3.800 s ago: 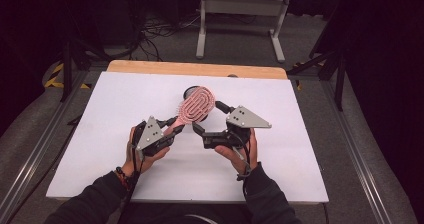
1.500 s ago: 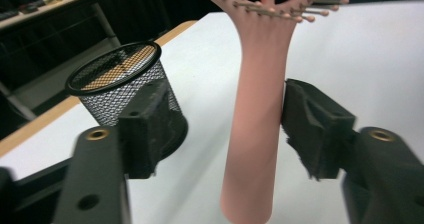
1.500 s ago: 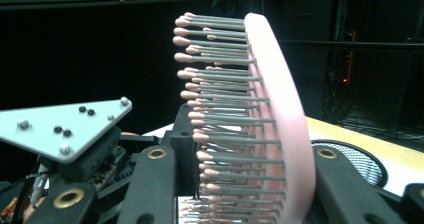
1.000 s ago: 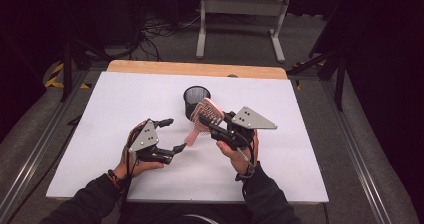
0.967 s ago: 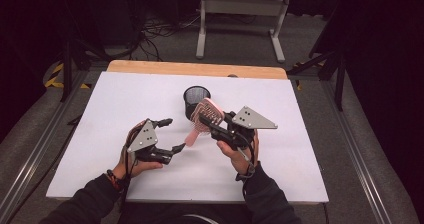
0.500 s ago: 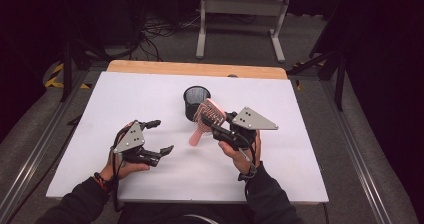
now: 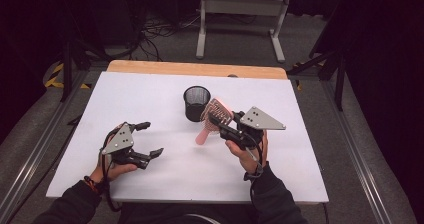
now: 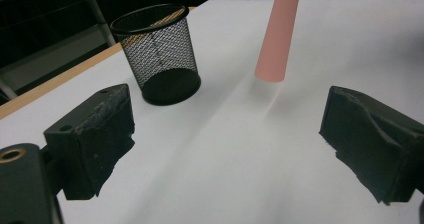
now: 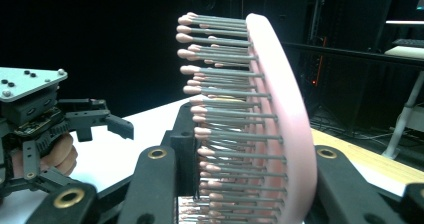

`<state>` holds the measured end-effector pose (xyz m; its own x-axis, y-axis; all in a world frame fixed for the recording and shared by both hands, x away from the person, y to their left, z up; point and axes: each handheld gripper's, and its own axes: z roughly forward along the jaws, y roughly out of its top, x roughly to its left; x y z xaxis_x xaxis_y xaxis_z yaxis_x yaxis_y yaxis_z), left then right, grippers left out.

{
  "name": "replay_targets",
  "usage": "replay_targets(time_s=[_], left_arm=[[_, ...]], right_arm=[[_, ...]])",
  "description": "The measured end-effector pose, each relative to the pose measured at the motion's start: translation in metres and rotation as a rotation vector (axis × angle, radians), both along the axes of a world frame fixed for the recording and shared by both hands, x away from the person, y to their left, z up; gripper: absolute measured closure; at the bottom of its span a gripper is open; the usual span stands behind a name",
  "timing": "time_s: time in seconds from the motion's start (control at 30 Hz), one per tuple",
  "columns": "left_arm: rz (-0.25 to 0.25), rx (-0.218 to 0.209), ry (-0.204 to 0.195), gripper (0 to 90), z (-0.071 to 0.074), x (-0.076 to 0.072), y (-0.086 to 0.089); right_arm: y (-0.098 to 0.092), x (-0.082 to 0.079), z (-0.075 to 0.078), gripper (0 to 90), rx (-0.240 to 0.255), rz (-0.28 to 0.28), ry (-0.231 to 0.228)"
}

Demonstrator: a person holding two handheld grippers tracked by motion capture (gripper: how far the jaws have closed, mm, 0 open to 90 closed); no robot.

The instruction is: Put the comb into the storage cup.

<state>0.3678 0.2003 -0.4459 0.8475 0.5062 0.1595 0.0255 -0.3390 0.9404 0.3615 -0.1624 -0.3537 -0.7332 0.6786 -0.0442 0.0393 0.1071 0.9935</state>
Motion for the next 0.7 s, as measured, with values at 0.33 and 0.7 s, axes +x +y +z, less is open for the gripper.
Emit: replay_targets(time_s=[0.33, 0.7], left_arm=[[0.024, 0.023, 0.016, 6.8, -0.008, -0.005, 0.015], [0.039, 0.048, 0.029, 6.1, -0.015, -0.009, 0.021]], right_arm=[[-0.006, -0.001, 0.003, 63.4, -0.005, -0.022, -0.010], [-0.016, -0.004, 0.010, 63.4, 0.009, -0.044, -0.031]])
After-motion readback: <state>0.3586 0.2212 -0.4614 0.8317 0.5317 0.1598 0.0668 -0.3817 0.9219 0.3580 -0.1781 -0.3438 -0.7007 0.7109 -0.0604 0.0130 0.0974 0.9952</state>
